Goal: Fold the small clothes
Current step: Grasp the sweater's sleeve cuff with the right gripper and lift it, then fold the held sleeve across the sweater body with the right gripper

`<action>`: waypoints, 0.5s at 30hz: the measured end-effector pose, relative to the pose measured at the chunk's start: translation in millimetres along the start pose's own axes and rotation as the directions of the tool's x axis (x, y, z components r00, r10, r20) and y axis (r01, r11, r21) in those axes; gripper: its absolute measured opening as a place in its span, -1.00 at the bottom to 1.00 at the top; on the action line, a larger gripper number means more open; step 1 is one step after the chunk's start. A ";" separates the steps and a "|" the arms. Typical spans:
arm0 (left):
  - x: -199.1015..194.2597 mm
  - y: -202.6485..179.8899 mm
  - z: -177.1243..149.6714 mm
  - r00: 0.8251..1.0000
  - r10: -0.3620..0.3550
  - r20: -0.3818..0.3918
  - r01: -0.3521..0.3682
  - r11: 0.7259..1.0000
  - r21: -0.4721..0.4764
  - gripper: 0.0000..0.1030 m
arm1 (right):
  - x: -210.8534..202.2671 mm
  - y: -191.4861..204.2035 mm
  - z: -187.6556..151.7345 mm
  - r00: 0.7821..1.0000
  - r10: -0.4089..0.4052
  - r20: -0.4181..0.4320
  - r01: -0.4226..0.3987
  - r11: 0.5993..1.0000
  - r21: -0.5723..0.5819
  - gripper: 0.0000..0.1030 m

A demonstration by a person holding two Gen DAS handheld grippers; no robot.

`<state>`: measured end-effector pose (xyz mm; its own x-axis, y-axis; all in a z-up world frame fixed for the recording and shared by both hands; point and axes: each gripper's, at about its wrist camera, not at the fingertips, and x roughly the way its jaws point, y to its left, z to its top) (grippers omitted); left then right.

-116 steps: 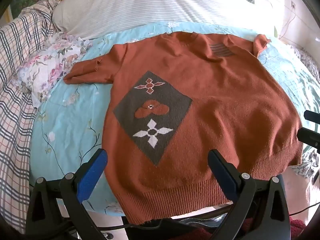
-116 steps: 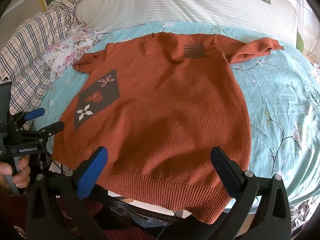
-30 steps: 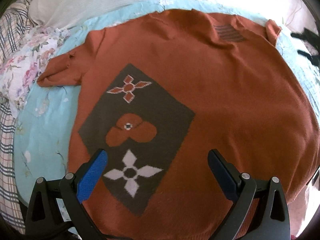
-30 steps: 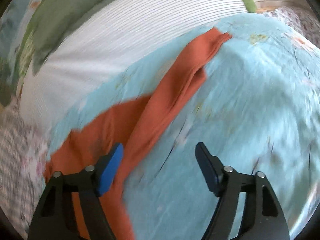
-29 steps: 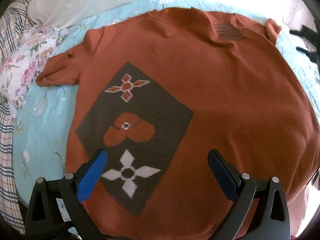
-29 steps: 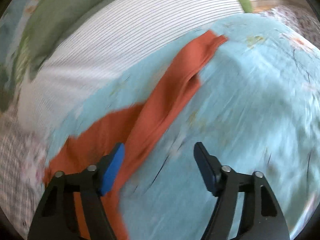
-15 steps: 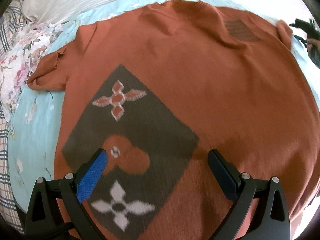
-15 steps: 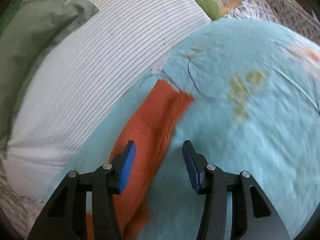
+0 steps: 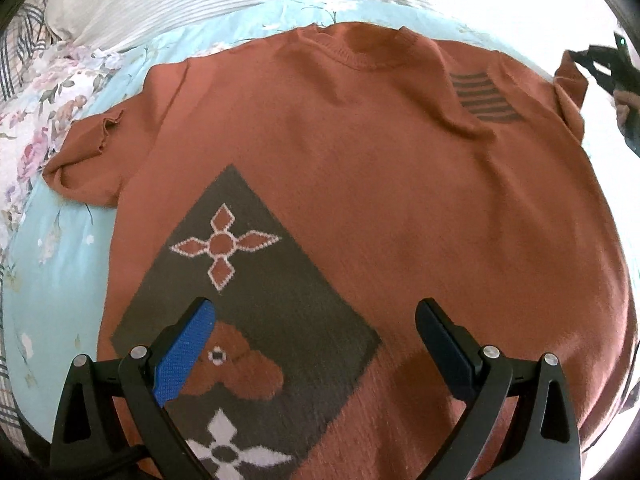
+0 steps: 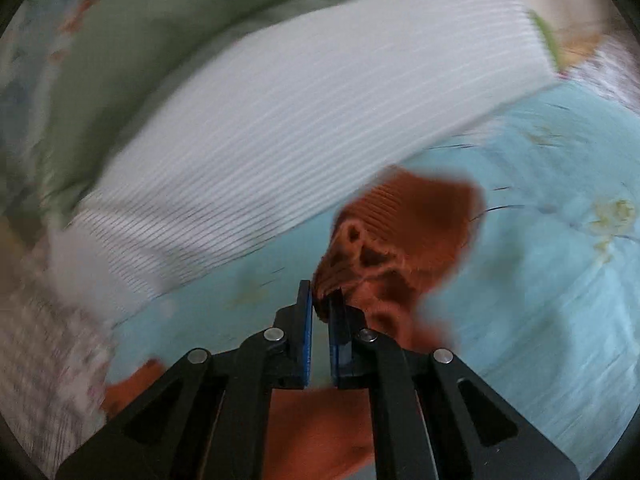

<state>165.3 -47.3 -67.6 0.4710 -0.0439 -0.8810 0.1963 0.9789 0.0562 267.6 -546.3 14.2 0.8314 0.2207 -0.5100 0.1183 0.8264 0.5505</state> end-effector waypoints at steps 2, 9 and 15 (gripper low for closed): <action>-4.6 2.0 -3.6 1.000 -0.011 0.006 0.011 1.000 -0.007 0.95 | -2.8 38.1 -16.1 0.997 0.071 -0.043 -0.073 0.996 -0.053 -0.85; -17.8 17.6 -11.5 0.999 -0.035 0.029 0.037 0.998 -0.046 0.95 | 25.3 146.4 -102.3 0.919 0.293 -0.262 -0.322 0.944 -0.075 -0.85; -29.1 36.1 -22.7 0.997 -0.052 0.048 0.056 0.994 -0.091 0.95 | 71.4 200.5 -180.5 0.822 0.395 -0.411 -0.431 0.902 0.006 -0.85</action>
<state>139.2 -6.1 -50.6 0.5010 -0.1042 -0.8591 0.1433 0.9890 -0.0364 252.6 -271.4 -31.1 0.5066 0.7207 -0.4733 -0.2481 0.6476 0.7204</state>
